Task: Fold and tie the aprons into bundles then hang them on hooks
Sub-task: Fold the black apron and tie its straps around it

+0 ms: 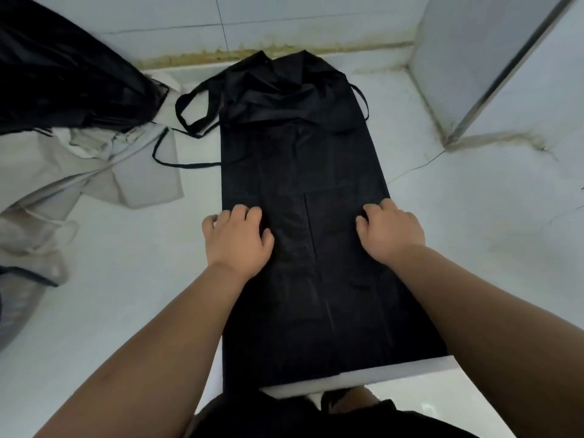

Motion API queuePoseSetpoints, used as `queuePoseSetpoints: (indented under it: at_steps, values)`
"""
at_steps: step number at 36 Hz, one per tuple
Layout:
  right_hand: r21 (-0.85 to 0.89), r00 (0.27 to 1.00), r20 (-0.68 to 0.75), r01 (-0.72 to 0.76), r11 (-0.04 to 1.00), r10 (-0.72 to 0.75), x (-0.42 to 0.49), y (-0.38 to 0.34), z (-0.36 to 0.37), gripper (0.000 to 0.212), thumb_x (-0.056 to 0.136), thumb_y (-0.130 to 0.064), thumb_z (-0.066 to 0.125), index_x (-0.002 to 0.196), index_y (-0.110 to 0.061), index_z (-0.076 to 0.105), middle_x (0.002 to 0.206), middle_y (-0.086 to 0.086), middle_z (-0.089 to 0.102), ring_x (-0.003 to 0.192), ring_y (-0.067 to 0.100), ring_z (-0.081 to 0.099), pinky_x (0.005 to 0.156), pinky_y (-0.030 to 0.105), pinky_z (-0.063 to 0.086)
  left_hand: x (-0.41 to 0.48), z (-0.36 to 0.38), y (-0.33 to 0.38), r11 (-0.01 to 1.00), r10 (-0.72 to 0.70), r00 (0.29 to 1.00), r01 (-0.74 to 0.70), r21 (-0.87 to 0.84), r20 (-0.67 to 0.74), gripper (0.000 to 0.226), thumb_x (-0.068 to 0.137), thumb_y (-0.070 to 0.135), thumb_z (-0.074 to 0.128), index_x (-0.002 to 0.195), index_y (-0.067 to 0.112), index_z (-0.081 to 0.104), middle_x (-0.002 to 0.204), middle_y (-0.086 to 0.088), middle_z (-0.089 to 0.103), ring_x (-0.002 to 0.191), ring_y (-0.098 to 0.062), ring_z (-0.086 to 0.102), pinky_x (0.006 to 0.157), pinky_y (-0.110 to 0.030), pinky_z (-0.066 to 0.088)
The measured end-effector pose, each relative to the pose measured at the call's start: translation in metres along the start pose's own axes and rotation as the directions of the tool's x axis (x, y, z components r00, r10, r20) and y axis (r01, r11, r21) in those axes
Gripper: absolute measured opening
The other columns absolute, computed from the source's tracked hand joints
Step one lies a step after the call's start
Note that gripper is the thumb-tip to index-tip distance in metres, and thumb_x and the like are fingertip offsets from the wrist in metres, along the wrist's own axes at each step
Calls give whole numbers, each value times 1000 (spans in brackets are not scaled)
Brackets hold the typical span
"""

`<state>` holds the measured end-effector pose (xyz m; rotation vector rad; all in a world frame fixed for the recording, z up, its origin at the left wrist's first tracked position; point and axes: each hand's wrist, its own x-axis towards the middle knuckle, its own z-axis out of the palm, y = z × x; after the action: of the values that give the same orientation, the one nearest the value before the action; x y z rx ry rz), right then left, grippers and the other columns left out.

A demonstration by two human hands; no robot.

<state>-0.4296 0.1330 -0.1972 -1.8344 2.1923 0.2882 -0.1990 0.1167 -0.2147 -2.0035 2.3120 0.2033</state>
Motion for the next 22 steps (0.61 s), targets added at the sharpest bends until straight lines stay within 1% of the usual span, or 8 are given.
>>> queuePoseSetpoints:
  at_steps: [3,5,7,8,11,13,17,22]
  values:
    - [31,1000,3,15,999,-15,14,2,-5,34,100,-27,32,125,-10,49,118,10,53,103,29,55,82,36,42,18,-7,-2,1000,13,1000,-14,-26,-4,30,100,35,38,119,17,54,119,-4,52,108,-24,50,92,-35,35]
    - [41,998,-16,55,998,-54,24,2,-6,32,98,-23,35,124,-10,50,119,10,52,104,29,54,83,34,42,26,-5,-4,996,27,1000,-27,-91,5,27,99,31,41,114,14,55,118,-6,51,108,-24,49,91,-34,39]
    - [39,992,-18,126,991,-126,37,1,-7,38,95,-21,38,131,-10,47,129,11,48,114,28,50,93,35,40,30,-1,-4,984,30,1000,-29,-174,6,31,97,27,45,122,11,54,129,-9,47,123,-28,44,102,-35,38]
    - [28,987,-5,161,987,-161,43,1,-8,44,94,-21,39,137,-11,43,137,12,43,123,28,44,101,35,36,30,0,-3,980,33,999,-29,-199,20,38,96,26,46,131,11,49,140,-12,41,134,-30,35,109,-37,32]
    - [21,977,27,210,977,-211,66,-3,-14,54,96,-29,37,147,-12,28,153,13,24,137,30,29,114,37,21,37,0,1,989,23,996,-10,-144,92,59,95,32,41,150,17,26,158,-9,17,146,-27,14,117,-38,18]
    - [20,977,45,209,978,-210,82,-6,-19,57,99,-38,33,149,-13,22,156,14,17,138,32,27,116,38,18,48,-6,0,995,-12,995,22,-100,99,61,94,38,41,151,22,23,157,-4,20,142,-25,19,112,-37,22]
    - [-17,968,94,235,972,-232,110,-13,-26,63,99,-48,26,151,-15,12,158,14,7,141,33,20,119,40,10,80,-19,-4,993,-55,994,65,-100,99,54,96,41,43,146,23,34,142,-5,36,127,-26,36,102,-36,33]
    - [-27,962,95,261,965,-257,148,-23,-36,65,99,-50,24,152,-16,9,159,14,4,143,31,15,119,42,5,121,-23,-7,994,-58,997,62,-87,49,51,96,38,44,143,21,39,141,-4,38,128,-25,35,103,-36,30]
